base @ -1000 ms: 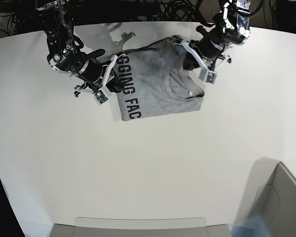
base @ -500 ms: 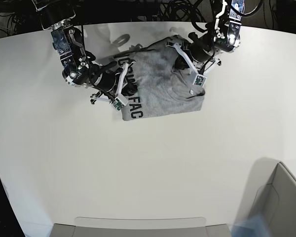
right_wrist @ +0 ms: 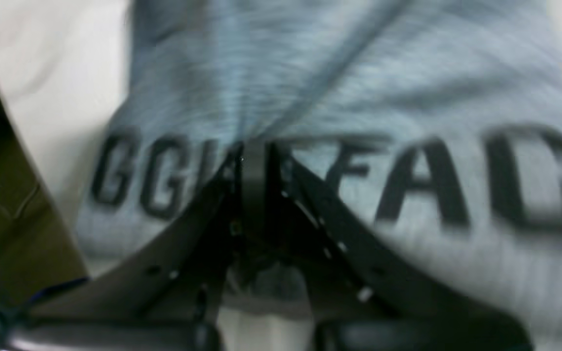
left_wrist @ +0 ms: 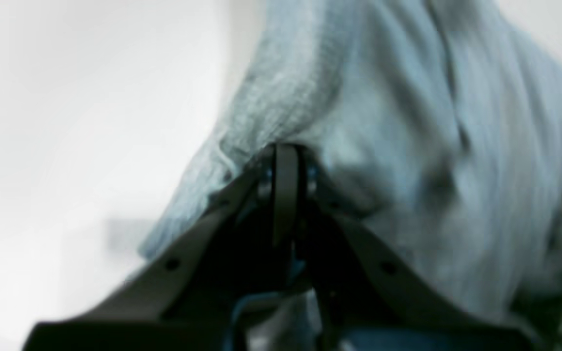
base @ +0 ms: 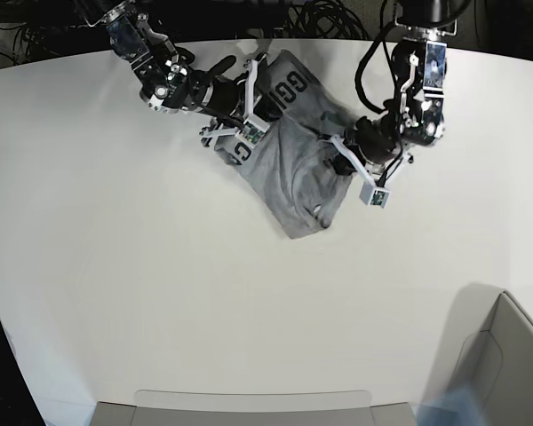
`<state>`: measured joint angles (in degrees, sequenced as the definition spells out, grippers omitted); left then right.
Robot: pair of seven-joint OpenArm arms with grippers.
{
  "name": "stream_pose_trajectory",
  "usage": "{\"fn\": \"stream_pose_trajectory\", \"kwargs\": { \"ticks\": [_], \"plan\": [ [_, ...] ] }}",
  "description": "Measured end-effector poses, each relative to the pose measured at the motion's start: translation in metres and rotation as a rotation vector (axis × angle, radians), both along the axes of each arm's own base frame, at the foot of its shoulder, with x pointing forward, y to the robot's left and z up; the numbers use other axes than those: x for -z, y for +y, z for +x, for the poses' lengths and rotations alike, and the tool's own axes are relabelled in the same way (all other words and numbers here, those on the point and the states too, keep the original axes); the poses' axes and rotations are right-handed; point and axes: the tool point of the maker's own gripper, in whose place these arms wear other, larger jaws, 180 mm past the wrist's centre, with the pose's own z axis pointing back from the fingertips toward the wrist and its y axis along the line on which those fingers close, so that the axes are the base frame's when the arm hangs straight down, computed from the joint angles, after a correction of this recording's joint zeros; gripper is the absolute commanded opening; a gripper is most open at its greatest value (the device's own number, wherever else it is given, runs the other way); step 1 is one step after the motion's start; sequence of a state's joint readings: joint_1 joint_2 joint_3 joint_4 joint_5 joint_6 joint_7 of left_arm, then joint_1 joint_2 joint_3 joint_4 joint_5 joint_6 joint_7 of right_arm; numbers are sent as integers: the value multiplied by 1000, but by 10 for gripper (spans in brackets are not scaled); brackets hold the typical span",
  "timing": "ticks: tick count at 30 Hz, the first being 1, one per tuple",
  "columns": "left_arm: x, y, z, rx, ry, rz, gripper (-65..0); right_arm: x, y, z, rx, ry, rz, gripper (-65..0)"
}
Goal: Fold the T-shirt properly
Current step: 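Flip the bundle over with both grippers so the lettering faces up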
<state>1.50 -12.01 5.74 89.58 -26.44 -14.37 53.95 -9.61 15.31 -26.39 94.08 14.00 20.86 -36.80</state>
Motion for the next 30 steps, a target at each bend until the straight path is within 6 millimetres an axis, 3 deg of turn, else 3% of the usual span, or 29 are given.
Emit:
{"fn": "stream_pose_trajectory", "kwargs": {
  "ticks": [7, 12, 15, 17, 19, 24, 30],
  "plan": [
    [-28, -33, 36, 96, -88, 18, -650, -6, 17, -3, -40, -35, -22, -621],
    [-63, -30, 48, 87, -197, 15, -650, -29, -5, 4, -1, -94, -59, -621],
    [-87, -18, 53, 40, -266, 8, -650, -53, -26, 31, 99, -166, -48, -622],
    [-89, -12, 44, 18, -278, 3, -650, -60, -42, 48, 158, -203, -56, -622],
    [-81, -11, 23, 18, -244, 5, -650, -51, -56, 52, 179, -185, -91, -622],
    [-76, -23, -30, 49, -204, -10, -650, -24, -70, 29, 160, -103, -150, -622],
    [-63, -25, -62, 53, -139, -11, -650, 6, -80, 23, 200, -23, -128, -622]
  ]
}}
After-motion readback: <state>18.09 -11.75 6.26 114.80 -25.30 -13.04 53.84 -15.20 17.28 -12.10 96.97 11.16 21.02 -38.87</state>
